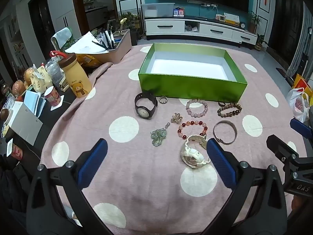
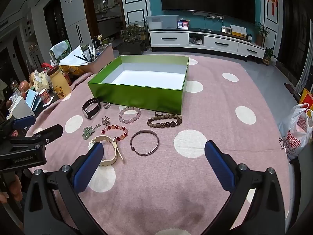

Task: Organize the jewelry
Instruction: 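Move the left tool toward the cream watch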

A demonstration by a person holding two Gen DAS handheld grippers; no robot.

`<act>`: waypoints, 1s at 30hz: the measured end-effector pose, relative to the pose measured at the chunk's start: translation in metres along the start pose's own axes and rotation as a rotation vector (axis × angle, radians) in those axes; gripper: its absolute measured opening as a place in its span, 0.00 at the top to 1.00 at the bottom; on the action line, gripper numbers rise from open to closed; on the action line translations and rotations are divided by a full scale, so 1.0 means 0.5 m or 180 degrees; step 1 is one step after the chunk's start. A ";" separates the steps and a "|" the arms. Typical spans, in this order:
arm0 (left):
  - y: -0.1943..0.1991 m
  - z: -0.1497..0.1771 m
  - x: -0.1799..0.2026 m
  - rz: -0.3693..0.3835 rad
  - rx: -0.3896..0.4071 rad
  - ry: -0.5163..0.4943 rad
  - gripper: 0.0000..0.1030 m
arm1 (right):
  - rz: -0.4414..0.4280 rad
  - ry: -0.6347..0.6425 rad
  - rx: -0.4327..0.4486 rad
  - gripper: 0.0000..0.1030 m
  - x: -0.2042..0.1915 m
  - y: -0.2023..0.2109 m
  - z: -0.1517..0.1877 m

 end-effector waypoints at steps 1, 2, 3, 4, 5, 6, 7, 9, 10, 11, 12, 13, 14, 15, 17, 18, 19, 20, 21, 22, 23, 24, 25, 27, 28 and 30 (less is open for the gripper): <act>0.000 0.000 0.000 0.0009 -0.0003 -0.0008 0.02 | -0.0002 -0.0003 0.0000 0.01 0.001 0.000 0.000; 0.000 0.000 0.001 0.0019 0.0003 -0.0009 0.02 | 0.0000 -0.0002 0.0002 0.01 0.001 0.000 0.000; 0.001 0.001 0.001 0.0025 0.0006 -0.0009 0.02 | -0.0001 -0.0002 0.0001 0.01 0.002 0.000 0.001; 0.001 0.002 0.002 0.0032 0.0009 -0.0015 0.02 | 0.0001 -0.0005 0.0002 0.01 0.002 -0.001 0.001; 0.001 0.002 0.003 0.0043 0.0017 -0.0025 0.02 | 0.0000 -0.0006 -0.0001 0.01 0.003 -0.002 0.001; 0.000 0.003 0.004 0.0052 0.0018 -0.0032 0.02 | -0.0001 -0.0008 -0.0004 0.01 0.004 -0.002 0.000; -0.001 0.003 0.005 0.0065 0.0018 -0.0037 0.02 | 0.0004 -0.0011 -0.0007 0.01 0.005 -0.004 -0.001; -0.002 0.000 0.008 0.0078 -0.0012 -0.0009 0.02 | 0.0019 -0.0019 0.0010 0.01 0.002 -0.001 0.001; -0.004 0.000 0.008 0.0086 -0.0021 -0.0002 0.02 | 0.0022 -0.0028 0.0006 0.01 0.001 0.000 0.001; -0.004 0.000 0.008 0.0102 -0.0027 0.0008 0.02 | 0.0021 -0.0036 0.0006 0.01 -0.001 0.002 0.001; -0.004 0.001 0.007 0.0118 -0.0027 0.0017 0.02 | 0.0013 -0.0045 0.0005 0.01 0.010 0.001 -0.005; -0.012 -0.005 0.004 0.0120 -0.0032 0.0021 0.02 | 0.0014 -0.0045 0.0005 0.01 0.009 0.004 -0.004; -0.012 -0.005 0.002 0.0117 -0.0037 0.0037 0.02 | 0.0008 -0.0048 0.0003 0.01 0.009 0.005 -0.004; -0.013 -0.004 0.002 0.0118 -0.0041 0.0049 0.02 | -0.0006 -0.0054 -0.0002 0.01 0.011 0.004 -0.003; -0.010 -0.003 0.000 0.0117 -0.0032 0.0065 0.02 | -0.0019 -0.0057 -0.0015 0.01 0.013 -0.001 -0.005; -0.009 -0.003 0.000 0.0111 -0.0026 0.0071 0.02 | -0.0032 -0.0066 -0.0016 0.01 0.017 -0.007 -0.004; -0.007 -0.002 -0.001 0.0115 -0.0019 0.0077 0.02 | -0.0031 -0.0065 -0.0021 0.01 0.017 -0.009 -0.004; -0.005 -0.002 -0.002 0.0124 -0.0010 0.0082 0.02 | -0.0030 -0.0067 -0.0025 0.01 0.016 -0.010 -0.004; -0.003 -0.001 -0.003 0.0128 -0.0003 0.0085 0.02 | -0.0032 -0.0068 -0.0023 0.01 0.017 -0.010 -0.004; 0.000 -0.001 -0.004 0.0133 0.0012 0.0086 0.02 | -0.0035 -0.0069 -0.0020 0.01 0.016 -0.010 -0.004; 0.000 -0.001 -0.006 0.0134 0.0020 0.0091 0.02 | -0.0035 -0.0069 -0.0016 0.01 0.016 -0.009 -0.004; 0.000 -0.002 -0.007 0.0138 0.0017 0.0099 0.02 | -0.0038 -0.0071 -0.0016 0.01 0.016 -0.009 -0.004; 0.001 -0.001 -0.008 0.0141 0.0014 0.0102 0.02 | -0.0045 -0.0068 -0.0014 0.01 0.015 -0.009 -0.003; 0.002 -0.002 -0.009 0.0142 0.0010 0.0102 0.02 | -0.0047 -0.0059 -0.0015 0.01 0.013 -0.007 -0.002; 0.002 -0.002 -0.009 0.0145 0.0012 0.0104 0.02 | -0.0039 -0.0060 -0.0025 0.01 0.013 -0.008 -0.002; 0.002 -0.002 -0.009 0.0162 0.0030 0.0101 0.02 | -0.0046 -0.0059 -0.0025 0.01 0.012 -0.005 -0.001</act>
Point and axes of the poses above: each gripper's, at about its wrist camera, not at the fingertips, and y roughly against the way its jaws point, x to its right, z to its underside, the point moved 2 cm from there along -y, roughly the way its jaws point, and after that the axes turned 12 degrees about z, right-handed, at the moved point
